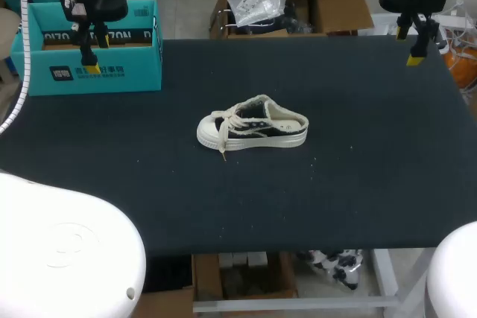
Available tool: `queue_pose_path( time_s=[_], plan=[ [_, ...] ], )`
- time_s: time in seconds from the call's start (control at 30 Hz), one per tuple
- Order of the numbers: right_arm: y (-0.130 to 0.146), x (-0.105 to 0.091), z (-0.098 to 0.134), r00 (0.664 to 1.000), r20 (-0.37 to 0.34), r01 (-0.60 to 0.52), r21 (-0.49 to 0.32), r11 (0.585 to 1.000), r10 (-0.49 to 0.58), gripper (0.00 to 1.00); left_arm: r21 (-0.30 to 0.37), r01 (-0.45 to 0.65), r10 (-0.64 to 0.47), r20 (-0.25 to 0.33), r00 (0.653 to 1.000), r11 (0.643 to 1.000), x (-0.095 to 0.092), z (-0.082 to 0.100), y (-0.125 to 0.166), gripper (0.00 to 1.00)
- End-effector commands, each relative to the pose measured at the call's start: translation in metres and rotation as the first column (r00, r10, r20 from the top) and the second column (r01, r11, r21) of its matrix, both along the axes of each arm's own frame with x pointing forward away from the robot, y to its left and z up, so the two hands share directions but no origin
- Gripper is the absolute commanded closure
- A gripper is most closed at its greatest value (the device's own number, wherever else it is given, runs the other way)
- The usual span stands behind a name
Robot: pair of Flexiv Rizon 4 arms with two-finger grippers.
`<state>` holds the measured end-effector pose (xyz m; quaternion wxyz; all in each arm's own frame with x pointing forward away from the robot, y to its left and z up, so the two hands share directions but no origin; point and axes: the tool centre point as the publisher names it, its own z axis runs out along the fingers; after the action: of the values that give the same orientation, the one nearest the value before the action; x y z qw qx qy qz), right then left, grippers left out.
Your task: Open the shoe tongue, take the insole out of the shoe, put the insole back into the shoe, and pack the shoe into the shoebox
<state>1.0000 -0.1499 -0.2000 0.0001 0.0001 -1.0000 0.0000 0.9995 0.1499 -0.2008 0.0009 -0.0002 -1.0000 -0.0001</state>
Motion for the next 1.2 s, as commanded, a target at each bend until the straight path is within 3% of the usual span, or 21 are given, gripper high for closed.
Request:
queue_pose_path(
  time_s=[0.03,0.57,0.6,0.63,0.67,1.2],
  plan=[
    [0.0,0.0,0.0,1.0,0.0,0.0,0.0,1.0,0.0,0.0,0.0,0.0,0.0,0.0,1.0,1.0,0.0,0.0,0.0,0.0],
    [0.0,0.0,0.0,1.0,0.0,0.0,0.0,1.0,0.0,0.0,0.0,0.0,0.0,0.0,1.0,1.0,0.0,0.0,0.0,0.0],
    [0.0,0.0,0.0,1.0,0.0,0.0,0.0,1.0,0.0,0.47,0.0,0.0,0.0,0.0,1.0,1.0,0.0,0.0,0.0,0.0],
    [0.0,0.0,0.0,1.0,0.0,0.0,0.0,1.0,0.0,0.51,0.0,0.0,0.0,0.0,1.0,1.0,0.0,0.0,0.0,0.0],
    [0.0,0.0,0.0,1.0,0.0,0.0,0.0,1.0,0.0,0.0,0.0,0.0,0.0,0.0,1.0,1.0,0.0,0.0,0.0,0.0],
    [0.0,0.0,0.0,1.0,0.0,0.0,0.0,1.0,0.0,0.0,0.0,0.0,0.0,0.0,1.0,1.0,0.0,0.0,0.0,0.0]
  ],
)
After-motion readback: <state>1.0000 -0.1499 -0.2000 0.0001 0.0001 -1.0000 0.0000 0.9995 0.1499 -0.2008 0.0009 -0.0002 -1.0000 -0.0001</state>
